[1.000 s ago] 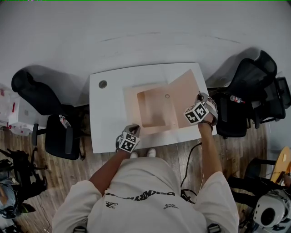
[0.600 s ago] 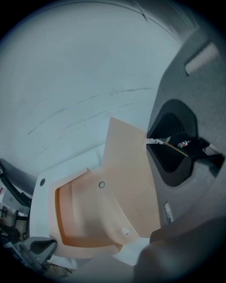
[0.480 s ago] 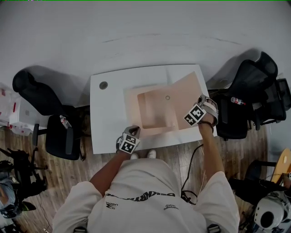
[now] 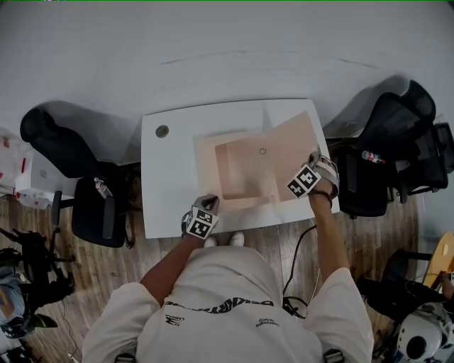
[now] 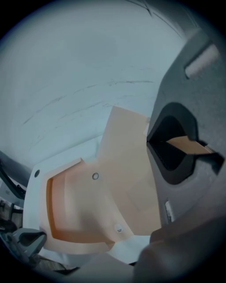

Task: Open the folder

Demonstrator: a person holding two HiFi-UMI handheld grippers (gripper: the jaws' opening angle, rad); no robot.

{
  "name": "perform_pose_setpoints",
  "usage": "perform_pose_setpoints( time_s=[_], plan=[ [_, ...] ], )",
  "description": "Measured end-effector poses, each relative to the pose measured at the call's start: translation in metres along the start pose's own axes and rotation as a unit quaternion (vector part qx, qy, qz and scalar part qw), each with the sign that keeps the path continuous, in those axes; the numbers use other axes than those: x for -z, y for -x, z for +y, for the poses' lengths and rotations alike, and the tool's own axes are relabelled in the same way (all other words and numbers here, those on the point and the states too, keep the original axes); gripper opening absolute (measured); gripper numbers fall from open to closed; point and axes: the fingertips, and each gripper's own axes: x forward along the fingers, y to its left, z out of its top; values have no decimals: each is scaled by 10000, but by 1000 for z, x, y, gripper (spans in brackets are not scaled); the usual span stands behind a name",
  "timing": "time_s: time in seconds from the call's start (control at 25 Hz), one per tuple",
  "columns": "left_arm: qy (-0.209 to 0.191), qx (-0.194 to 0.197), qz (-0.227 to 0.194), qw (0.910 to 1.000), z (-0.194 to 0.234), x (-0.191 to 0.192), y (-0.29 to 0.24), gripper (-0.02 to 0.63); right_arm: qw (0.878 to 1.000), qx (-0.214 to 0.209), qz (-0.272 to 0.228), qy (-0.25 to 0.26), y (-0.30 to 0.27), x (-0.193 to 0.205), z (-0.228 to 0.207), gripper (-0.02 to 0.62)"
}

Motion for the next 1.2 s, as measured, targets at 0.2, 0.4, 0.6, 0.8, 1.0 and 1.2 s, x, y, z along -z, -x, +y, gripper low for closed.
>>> perform_pose_setpoints(
  time_s=[0.2, 0.4, 0.6, 0.8, 1.0, 1.2],
  plan=[
    [21, 7, 11, 10000, -1, -1, 0, -2, 9958, -175, -116, -895, -2, 4, 4, 0],
    [28, -4, 10, 10000, -1, -2, 0, -2, 9857, -328, -242, -1632, 2, 3, 4, 0],
    [42, -12, 13, 10000, 0, -2, 0, -2, 9732, -593, -342, -2197, 4, 0, 13, 0],
    [40, 2, 23, 10000, -1, 0, 0, -2, 9602, -837, -368, -2638, 6, 2, 29, 0],
    [40, -6, 19, 10000, 0, 0, 0, -2, 9417, -1115, -404, -3148, 10, 1, 39, 0],
    [55, -6, 7, 10000, 0, -1, 0, -2, 9119, -1315, -615, -3838, 17, -6, 44, 0]
  ],
)
